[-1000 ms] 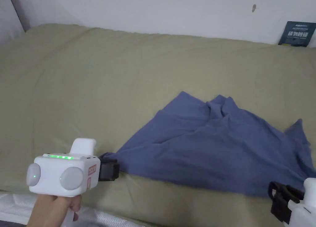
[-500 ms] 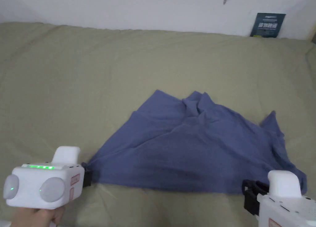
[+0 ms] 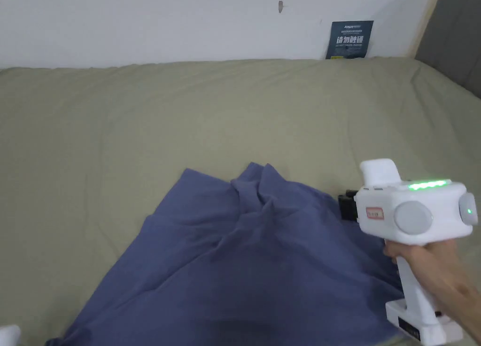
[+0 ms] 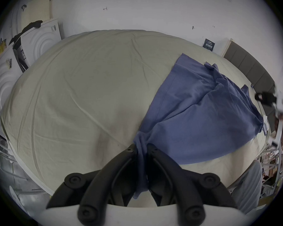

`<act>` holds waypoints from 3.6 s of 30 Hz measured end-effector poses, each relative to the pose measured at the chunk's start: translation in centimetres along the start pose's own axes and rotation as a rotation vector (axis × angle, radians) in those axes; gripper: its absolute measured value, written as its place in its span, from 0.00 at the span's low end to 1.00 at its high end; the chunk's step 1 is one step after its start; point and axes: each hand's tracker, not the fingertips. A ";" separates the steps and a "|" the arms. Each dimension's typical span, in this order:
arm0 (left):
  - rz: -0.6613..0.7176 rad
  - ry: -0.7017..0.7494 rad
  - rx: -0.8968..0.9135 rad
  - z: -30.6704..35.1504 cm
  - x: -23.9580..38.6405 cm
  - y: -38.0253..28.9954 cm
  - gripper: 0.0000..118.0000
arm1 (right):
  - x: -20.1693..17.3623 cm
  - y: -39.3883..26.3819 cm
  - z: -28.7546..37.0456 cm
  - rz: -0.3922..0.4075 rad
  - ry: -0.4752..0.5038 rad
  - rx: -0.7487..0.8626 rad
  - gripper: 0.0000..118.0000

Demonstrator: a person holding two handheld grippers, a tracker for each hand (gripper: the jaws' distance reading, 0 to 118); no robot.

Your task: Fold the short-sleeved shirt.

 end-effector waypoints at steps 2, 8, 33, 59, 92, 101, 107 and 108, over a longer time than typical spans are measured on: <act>-0.002 0.001 -0.002 -0.1 0.0 0.2 0.07 | 0.7 2.3 -3.6 0.024 0.041 -0.108 1.00; 0.013 -0.008 -0.016 -0.2 0.0 0.6 0.07 | 0.0 4.9 -8.7 0.061 0.027 -0.181 1.00; 0.016 -0.027 0.061 3.1 0.1 3.5 0.07 | 0.1 8.1 4.0 0.212 0.090 -0.059 0.01; -0.090 0.129 0.626 31.8 8.2 30.5 0.00 | 8.0 20.2 40.5 -0.004 -0.055 0.558 0.01; -0.020 0.301 0.695 22.2 11.2 50.4 0.00 | 6.3 41.7 27.2 0.020 -0.170 0.587 0.01; -0.023 0.359 0.683 14.3 11.3 54.5 0.00 | 5.4 44.7 20.1 0.005 -0.170 0.589 0.01; -0.042 0.372 0.595 6.5 9.8 52.8 0.00 | 5.0 41.1 12.7 0.010 -0.157 0.513 0.01; -0.065 0.375 0.564 5.0 9.6 51.8 0.00 | 5.1 40.0 11.4 0.005 -0.133 0.487 0.01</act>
